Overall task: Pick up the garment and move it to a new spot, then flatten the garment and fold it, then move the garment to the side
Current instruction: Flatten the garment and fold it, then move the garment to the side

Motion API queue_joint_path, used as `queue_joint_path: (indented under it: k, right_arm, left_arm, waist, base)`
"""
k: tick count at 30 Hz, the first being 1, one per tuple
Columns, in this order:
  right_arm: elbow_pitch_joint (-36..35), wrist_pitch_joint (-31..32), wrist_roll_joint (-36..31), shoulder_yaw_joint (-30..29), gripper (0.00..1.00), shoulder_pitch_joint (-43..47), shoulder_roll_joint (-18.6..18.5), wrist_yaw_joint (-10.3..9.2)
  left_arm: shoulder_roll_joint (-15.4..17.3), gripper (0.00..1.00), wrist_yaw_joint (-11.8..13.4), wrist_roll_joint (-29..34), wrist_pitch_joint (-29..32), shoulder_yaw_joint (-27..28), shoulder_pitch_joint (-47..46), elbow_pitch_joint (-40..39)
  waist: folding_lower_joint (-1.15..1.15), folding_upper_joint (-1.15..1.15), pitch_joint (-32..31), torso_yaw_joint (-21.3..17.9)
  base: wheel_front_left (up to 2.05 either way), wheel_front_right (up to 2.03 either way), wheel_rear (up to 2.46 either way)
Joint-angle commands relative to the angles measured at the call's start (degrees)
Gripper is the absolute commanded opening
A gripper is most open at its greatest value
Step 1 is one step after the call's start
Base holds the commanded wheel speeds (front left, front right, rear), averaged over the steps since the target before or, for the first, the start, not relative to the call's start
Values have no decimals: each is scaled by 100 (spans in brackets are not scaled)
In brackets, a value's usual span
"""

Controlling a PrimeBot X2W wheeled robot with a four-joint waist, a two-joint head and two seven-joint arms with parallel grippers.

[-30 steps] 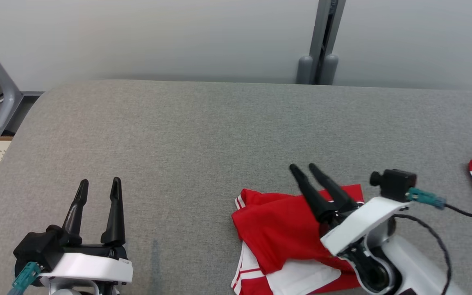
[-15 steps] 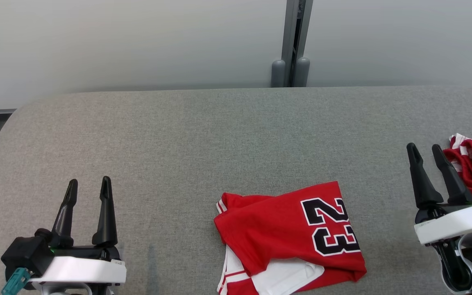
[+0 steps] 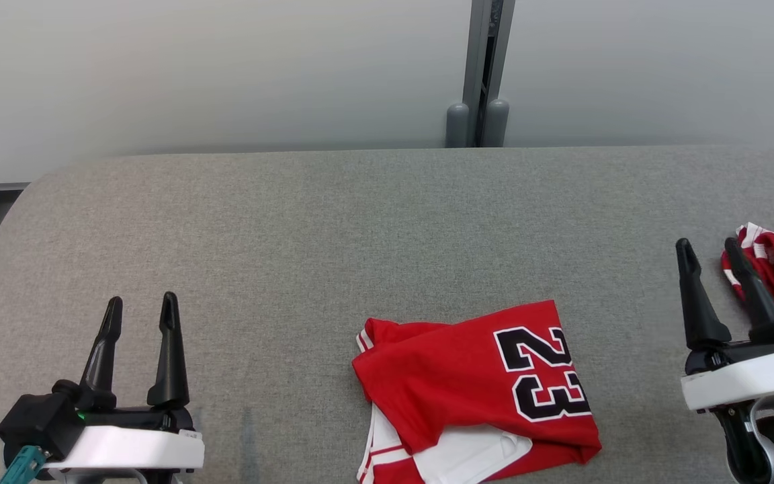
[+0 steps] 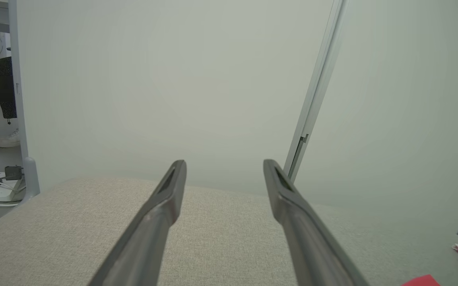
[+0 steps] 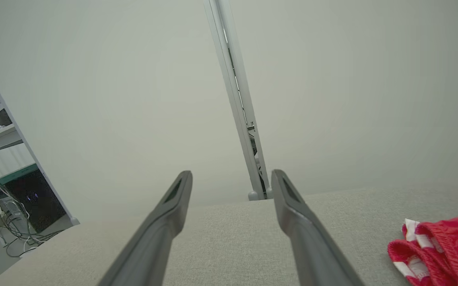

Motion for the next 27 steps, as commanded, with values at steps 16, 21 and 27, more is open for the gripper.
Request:
queue_joint_path:
  k: [16, 21, 27]
  right_arm:
    - [165, -65, -1441, -497, 100, 243, 375, 1]
    - [167, -68, -1474, -505, 100, 213, 404, 1]
    - [223, -31, -1415, -443, 100, 236, 376, 1]
  left_arm:
    - [14, 100, 104, -12, -6, -108, 82, -20]
    - [14, 100, 95, 16, -6, -77, 96, -4]
    - [14, 100, 83, 37, -6, -94, 94, 18]
  waist:
    - [0, 0, -16, -29]
    - [0, 0, -23, -52]
    - [0, 0, -48, -62]
  base:
    - [0, 0, 0]
    - [0, 0, 0]
    - [0, 0, 0]
